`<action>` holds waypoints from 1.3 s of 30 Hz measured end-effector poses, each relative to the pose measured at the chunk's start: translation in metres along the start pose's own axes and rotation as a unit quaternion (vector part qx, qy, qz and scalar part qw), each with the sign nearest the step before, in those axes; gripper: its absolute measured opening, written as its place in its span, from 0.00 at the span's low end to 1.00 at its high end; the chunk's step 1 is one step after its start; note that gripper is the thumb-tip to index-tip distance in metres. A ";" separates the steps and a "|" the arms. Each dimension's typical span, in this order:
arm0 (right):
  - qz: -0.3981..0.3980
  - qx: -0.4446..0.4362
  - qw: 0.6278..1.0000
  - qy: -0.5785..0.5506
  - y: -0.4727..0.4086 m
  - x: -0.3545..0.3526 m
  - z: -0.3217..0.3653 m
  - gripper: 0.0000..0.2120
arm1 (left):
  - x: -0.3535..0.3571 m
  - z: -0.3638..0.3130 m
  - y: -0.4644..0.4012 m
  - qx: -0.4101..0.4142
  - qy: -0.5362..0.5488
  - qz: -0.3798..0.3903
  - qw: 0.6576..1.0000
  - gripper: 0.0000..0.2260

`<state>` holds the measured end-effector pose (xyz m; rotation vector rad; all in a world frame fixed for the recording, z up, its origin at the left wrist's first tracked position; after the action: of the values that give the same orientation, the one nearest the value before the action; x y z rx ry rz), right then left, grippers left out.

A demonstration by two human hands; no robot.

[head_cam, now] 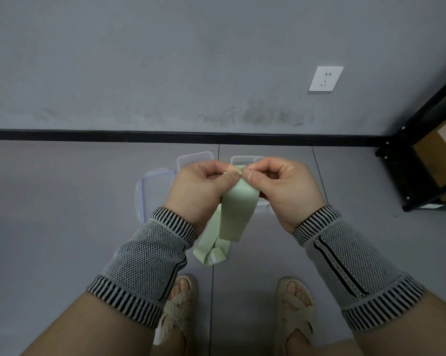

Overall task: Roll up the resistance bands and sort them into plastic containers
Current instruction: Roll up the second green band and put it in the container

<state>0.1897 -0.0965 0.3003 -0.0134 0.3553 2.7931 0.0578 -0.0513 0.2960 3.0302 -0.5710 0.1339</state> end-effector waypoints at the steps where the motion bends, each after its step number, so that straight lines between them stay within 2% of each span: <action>1: 0.011 0.009 1.000 -0.018 0.000 0.001 -0.001 0.08 | 0.000 0.000 0.000 -0.002 0.008 0.001 1.000 0.05; 7: 0.055 0.076 0.990 -0.109 -0.001 0.006 -0.005 0.08 | 0.002 -0.003 0.002 -0.005 0.028 0.005 1.000 0.09; 11: 0.057 0.100 0.988 -0.103 -0.002 0.004 -0.007 0.06 | 0.002 -0.004 0.001 0.000 0.016 -0.002 1.000 0.11; 16: 0.070 0.087 0.992 -0.056 -0.001 0.003 -0.004 0.07 | 0.002 -0.005 0.002 0.000 0.004 -0.002 1.000 0.10; 20: 0.042 0.056 0.995 -0.072 -0.002 0.003 -0.002 0.08 | 0.002 0.000 0.000 -0.039 0.026 -0.015 0.999 0.06; 25: 0.019 0.041 0.997 -0.062 -0.001 0.002 -0.001 0.07 | 0.003 0.002 -0.001 -0.065 -0.001 0.008 0.998 0.04; 31: 0.010 0.022 0.999 -0.046 -0.001 0.002 0.002 0.12 | 0.004 0.001 0.000 -0.056 0.035 0.002 0.998 0.05; 39: 0.018 0.016 0.998 -0.053 -0.002 0.004 0.001 0.11 | 0.002 -0.003 -0.002 -0.017 0.030 -0.014 0.999 0.07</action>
<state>0.1864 -0.0935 0.3010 0.1492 0.3776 2.8082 0.0596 -0.0502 0.2987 2.9881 -0.5208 0.2111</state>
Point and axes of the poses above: each hand's wrist, its own y-axis away from the middle knuckle, its own x-axis out of the palm, z = x × y, the point moved 6 cm from there along -y, towards the middle knuckle, and after that the axes turned 11 degrees about x, right-handed, at the moved point
